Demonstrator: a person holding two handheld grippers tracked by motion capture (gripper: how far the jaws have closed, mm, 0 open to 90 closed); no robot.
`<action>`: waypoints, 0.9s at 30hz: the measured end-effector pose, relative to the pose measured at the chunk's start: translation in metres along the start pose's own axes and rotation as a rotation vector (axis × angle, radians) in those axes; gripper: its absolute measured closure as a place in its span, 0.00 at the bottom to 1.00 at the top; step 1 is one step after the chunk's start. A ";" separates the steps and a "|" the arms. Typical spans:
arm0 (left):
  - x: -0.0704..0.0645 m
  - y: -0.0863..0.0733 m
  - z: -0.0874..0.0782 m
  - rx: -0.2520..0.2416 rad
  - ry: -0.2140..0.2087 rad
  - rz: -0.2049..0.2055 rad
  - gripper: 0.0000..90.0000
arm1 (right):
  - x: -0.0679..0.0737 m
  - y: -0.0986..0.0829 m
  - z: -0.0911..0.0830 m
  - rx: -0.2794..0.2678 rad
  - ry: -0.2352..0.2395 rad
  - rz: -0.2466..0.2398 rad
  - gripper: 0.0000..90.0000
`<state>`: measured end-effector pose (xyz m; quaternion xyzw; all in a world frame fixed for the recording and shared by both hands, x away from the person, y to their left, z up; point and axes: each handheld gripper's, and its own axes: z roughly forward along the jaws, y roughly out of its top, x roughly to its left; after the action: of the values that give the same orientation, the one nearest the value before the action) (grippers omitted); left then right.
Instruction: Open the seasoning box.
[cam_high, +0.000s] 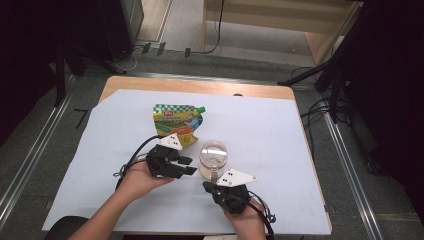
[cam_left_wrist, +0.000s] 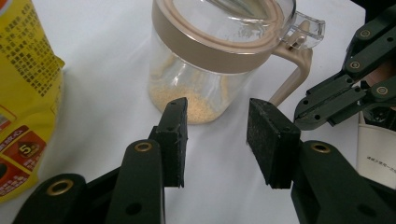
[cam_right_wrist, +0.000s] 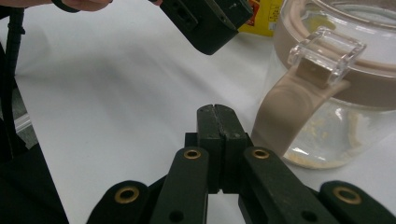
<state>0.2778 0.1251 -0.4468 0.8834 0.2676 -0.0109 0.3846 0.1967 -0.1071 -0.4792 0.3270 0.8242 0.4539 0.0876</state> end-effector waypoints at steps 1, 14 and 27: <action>0.000 0.000 0.000 0.001 0.003 0.000 0.64 | 0.000 0.000 0.000 0.001 -0.005 -0.002 1.00; 0.002 -0.001 0.000 0.001 0.006 0.006 0.62 | -0.006 -0.003 0.003 0.021 -0.023 0.012 1.00; 0.003 -0.001 -0.002 -0.014 0.014 -0.009 0.60 | -0.010 -0.005 0.001 0.023 -0.019 0.021 1.00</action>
<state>0.2796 0.1288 -0.4465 0.8796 0.2741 -0.0046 0.3887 0.2024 -0.1145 -0.4851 0.3410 0.8251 0.4421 0.0866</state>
